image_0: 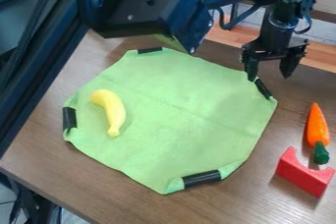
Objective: Fold the cloth from the top right to the bottom left
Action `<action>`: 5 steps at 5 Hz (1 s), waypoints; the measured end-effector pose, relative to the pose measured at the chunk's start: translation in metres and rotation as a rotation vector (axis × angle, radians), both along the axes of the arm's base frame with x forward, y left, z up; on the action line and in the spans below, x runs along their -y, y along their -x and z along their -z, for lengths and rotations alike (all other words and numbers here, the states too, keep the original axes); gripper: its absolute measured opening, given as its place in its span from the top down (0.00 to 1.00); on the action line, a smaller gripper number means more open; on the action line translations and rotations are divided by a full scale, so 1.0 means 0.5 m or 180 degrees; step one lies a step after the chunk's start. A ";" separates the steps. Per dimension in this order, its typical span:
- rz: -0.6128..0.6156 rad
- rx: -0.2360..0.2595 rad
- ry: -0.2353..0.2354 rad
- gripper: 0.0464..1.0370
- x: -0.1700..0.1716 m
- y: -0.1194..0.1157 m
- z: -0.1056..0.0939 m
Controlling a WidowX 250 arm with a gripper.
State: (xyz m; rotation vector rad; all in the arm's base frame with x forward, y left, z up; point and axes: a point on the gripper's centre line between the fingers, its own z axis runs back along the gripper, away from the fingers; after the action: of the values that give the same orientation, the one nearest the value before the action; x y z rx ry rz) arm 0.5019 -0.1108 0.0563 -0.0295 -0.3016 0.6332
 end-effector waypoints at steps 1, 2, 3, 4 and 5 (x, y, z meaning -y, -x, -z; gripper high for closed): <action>-0.0067 -0.0022 -0.0060 0.04 -0.006 -0.005 0.039; -0.0086 0.0036 -0.0113 0.07 -0.010 -0.009 0.047; -0.0225 -0.0030 -0.0155 0.34 -0.018 -0.002 0.074; -0.0235 -0.0008 -0.0150 0.65 -0.018 -0.001 0.075; -0.0228 -0.0009 -0.0071 0.86 -0.019 0.004 0.073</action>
State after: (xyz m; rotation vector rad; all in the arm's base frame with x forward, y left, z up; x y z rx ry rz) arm 0.5001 -0.1012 0.0201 0.0035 -0.3079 0.7008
